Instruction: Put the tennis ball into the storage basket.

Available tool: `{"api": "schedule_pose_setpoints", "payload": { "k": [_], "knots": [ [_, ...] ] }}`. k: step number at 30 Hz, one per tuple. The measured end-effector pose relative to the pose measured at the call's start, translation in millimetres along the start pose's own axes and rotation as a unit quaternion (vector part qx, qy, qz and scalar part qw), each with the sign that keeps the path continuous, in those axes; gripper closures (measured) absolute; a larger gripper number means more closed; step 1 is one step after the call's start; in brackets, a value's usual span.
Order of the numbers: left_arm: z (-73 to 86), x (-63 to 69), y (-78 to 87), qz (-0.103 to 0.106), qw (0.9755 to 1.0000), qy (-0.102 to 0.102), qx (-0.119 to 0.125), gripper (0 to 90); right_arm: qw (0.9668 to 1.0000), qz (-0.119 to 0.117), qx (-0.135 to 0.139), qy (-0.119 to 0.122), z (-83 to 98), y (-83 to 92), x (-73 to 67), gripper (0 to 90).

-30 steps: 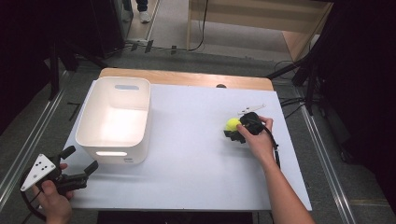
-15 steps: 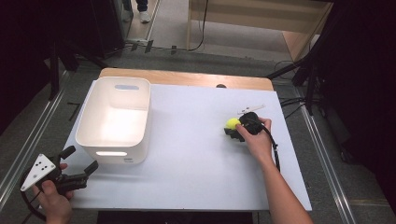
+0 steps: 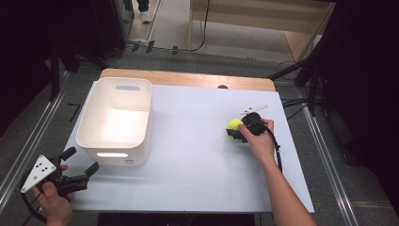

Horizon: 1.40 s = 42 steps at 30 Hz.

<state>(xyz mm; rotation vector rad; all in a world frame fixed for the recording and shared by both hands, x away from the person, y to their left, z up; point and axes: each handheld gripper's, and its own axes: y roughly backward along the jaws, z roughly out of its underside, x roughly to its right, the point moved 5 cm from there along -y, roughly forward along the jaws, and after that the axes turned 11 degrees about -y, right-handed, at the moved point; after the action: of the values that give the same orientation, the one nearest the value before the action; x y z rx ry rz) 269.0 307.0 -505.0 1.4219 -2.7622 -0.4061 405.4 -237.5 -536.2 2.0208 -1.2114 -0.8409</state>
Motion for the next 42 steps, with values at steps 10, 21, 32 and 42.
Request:
{"api": "schedule_pose_setpoints", "payload": {
  "k": [10,21,32,42],
  "knots": [
    [0.0,-0.1,0.2,0.001,1.0,0.0,-0.001,0.0,1.0,-0.005,-0.001,0.004,-2.3,3.7,-3.3,22.8],
    [0.0,-0.1,0.2,0.002,1.0,0.0,-0.001,0.0,0.9996,-0.014,0.004,0.023,-9.0,5.7,-14.3,22.9],
    [-0.1,0.0,0.0,0.001,1.0,-0.001,0.001,0.0,0.9993,-0.02,0.005,0.03,-12.9,6.7,-23.0,22.9],
    [-0.2,0.0,0.2,0.001,1.0,-0.001,0.001,0.0,0.9988,-0.03,0.007,0.039,-16.8,7.0,-33.0,22.9]
  ]
}}
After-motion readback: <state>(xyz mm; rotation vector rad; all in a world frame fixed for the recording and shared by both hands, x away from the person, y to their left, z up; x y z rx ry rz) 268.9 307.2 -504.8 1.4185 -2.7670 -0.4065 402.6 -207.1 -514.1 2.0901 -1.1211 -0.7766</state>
